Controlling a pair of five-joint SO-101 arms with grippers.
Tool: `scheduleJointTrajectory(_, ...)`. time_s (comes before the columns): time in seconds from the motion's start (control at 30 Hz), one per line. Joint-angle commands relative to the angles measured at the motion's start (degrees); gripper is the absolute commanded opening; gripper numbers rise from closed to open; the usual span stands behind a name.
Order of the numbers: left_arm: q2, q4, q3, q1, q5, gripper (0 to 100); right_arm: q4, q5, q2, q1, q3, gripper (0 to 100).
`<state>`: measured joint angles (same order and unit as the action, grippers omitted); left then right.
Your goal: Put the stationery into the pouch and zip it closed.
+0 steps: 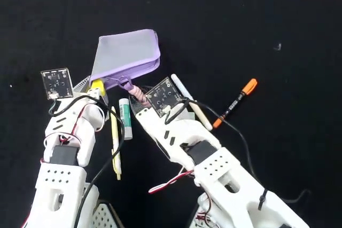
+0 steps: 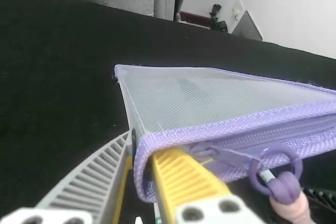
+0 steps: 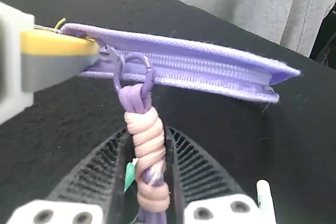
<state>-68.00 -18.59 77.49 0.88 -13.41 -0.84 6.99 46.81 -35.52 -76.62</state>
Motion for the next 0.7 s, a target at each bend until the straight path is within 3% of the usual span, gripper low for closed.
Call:
scheduleJointTrajectory(0.0, -1.14, 0.79, -0.57, 0.57, -0.79, 3, -0.09, 0.26, 2.07, -0.53, 1.63, 1.1)
scheduleJointTrajectory(0.2, -1.14, 0.79, -0.4, 3.47, -0.79, 3, -0.35, 6.86, 2.95, 0.26, 1.89, 1.1)
scheduleJointTrajectory(0.47, -1.14, 0.79, 0.4, 4.62, -0.44, 3, -11.6, 6.86, 14.73, 9.58, 4.97, 1.1)
scheduleJointTrajectory(0.67, -1.23, -1.93, -0.13, 4.7, -0.35, 3, -14.07, 6.95, 20.62, 13.71, 4.79, 1.1)
